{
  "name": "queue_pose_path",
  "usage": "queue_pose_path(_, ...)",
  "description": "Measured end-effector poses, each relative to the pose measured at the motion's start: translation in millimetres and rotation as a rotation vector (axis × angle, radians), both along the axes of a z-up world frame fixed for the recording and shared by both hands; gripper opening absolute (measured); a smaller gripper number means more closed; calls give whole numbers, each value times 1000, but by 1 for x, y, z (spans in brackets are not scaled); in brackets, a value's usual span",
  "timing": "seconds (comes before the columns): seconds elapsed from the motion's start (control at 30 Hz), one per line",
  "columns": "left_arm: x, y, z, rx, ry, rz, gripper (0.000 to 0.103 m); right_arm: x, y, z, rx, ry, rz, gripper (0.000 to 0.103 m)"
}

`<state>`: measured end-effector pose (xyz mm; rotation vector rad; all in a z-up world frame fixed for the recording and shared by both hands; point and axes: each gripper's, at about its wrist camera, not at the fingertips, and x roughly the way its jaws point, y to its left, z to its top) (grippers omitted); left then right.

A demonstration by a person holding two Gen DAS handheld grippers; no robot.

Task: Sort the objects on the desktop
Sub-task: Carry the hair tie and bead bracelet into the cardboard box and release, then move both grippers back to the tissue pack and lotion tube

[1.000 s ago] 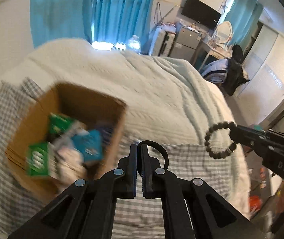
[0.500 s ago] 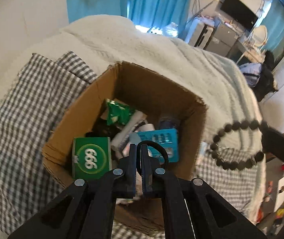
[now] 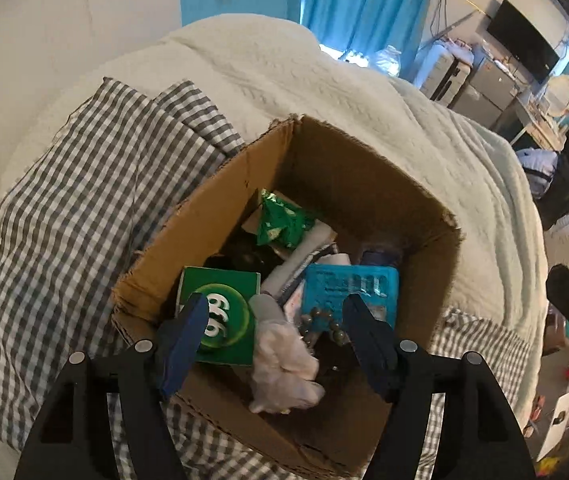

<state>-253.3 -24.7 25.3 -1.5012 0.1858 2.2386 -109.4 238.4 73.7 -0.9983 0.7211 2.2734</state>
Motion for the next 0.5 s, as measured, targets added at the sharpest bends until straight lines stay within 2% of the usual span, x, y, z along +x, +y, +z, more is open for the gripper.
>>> queue_pose_path(0.2,40,20,22,43,91,-85,78,45,13,11,22,-5,-61,39)
queue_pose_path(0.23,48,25,24,55,98,-105,81,55,15,13,18,-7,-70,39)
queue_pose_path(0.37,76,41,29,98,105,-136,82,86,19,14,33,-37,-95,39)
queue_pose_path(0.43,88,49,27,105,102,-139,83,103,20,12,46,-61,-112,46)
queue_pose_path(0.5,102,55,23,110,106,-125,85,119,22,5,45,-89,-133,65)
